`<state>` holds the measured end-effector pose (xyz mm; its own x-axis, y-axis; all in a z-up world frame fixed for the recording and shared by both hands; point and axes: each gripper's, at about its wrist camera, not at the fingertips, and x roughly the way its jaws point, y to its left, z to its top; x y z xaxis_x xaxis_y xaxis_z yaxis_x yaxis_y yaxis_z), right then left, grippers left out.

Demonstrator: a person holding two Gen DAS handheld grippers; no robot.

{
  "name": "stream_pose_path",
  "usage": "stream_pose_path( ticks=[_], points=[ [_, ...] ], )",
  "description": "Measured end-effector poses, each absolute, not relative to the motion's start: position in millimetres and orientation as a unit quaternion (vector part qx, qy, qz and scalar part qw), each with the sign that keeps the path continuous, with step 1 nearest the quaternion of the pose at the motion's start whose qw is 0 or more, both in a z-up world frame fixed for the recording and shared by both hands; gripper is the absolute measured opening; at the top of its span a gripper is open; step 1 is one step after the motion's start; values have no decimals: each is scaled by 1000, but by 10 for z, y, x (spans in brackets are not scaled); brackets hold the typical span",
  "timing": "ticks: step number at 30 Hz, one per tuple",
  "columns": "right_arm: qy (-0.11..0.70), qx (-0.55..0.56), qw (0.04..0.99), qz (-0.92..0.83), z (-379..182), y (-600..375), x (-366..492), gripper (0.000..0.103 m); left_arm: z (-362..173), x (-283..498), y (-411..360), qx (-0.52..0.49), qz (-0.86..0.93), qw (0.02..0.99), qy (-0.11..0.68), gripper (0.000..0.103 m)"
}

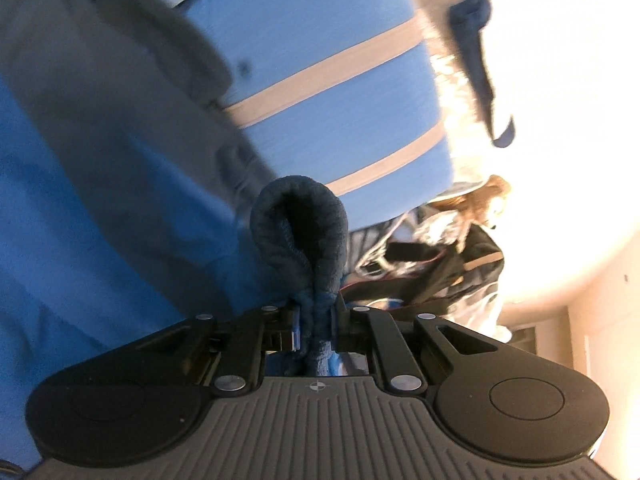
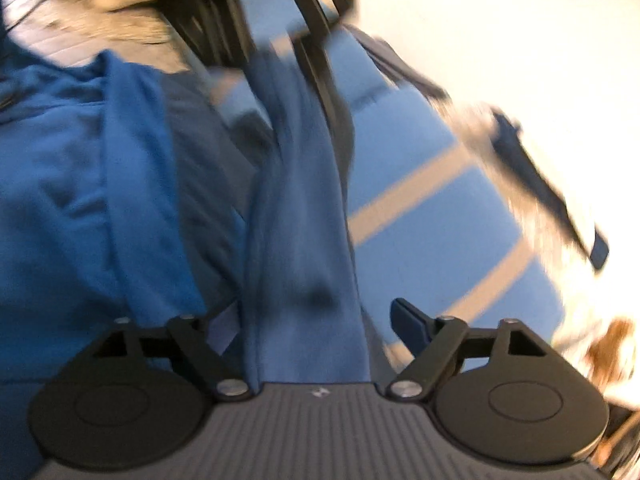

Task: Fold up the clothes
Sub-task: 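Lift the sleeve by its cuff with the left gripper above the hoodie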

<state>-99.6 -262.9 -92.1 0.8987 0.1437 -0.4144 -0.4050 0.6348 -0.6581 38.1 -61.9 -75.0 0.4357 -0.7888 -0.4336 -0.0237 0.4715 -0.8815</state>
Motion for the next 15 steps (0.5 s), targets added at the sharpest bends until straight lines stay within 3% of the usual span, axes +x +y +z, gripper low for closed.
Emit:
stream_pose_path(
  ticks=[15],
  points=[
    [244, -304, 917, 82, -1166, -3069, -666, 98, 120, 269, -378, -439, -301, 755, 383, 12]
  ],
)
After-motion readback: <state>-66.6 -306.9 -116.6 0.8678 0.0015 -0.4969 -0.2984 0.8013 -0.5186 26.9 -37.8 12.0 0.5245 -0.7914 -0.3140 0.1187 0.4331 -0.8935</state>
